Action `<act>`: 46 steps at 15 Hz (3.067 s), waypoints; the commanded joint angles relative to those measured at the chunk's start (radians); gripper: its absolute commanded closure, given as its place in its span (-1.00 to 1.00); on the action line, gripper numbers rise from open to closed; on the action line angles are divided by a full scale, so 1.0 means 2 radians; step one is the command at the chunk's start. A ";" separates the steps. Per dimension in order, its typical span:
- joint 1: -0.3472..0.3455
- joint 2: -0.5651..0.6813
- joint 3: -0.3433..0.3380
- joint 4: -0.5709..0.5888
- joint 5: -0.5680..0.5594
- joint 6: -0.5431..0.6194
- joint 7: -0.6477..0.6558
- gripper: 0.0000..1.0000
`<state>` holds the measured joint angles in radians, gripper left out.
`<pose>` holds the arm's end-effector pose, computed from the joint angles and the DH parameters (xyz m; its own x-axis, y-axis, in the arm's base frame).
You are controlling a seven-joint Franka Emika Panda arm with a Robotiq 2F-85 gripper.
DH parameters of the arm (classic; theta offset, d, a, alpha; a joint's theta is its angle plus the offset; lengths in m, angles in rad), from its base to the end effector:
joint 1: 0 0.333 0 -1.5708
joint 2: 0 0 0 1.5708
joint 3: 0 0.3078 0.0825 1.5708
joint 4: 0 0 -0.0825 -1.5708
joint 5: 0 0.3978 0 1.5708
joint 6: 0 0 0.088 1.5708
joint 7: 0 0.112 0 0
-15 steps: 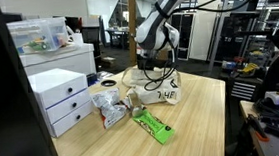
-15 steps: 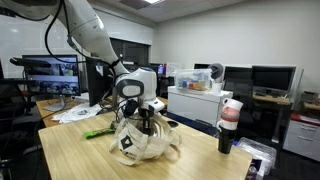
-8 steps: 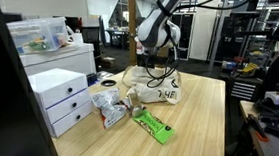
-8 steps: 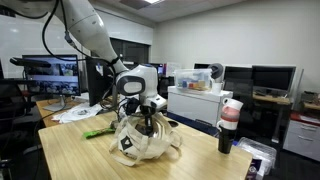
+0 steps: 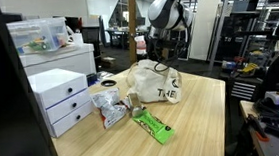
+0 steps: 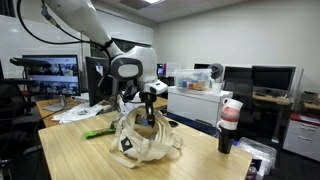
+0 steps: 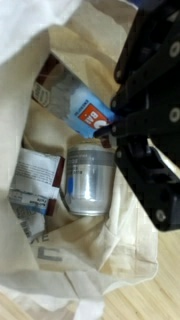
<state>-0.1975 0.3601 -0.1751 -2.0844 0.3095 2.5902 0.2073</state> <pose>0.5645 -0.2246 0.2450 0.6748 -0.7300 0.1084 -0.7122 -0.6826 -0.1637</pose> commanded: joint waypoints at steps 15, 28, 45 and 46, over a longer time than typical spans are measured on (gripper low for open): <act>-0.016 -0.140 -0.003 -0.032 0.055 -0.008 -0.061 0.98; 0.035 -0.090 0.068 -0.028 0.118 0.000 -0.177 0.98; 0.040 -0.032 0.091 -0.030 0.028 0.050 -0.159 -0.53; 0.037 -0.039 0.090 -0.030 0.031 0.043 -0.157 -0.67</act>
<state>-0.1020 0.3234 -0.0053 -2.1265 0.3782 2.6798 -0.1154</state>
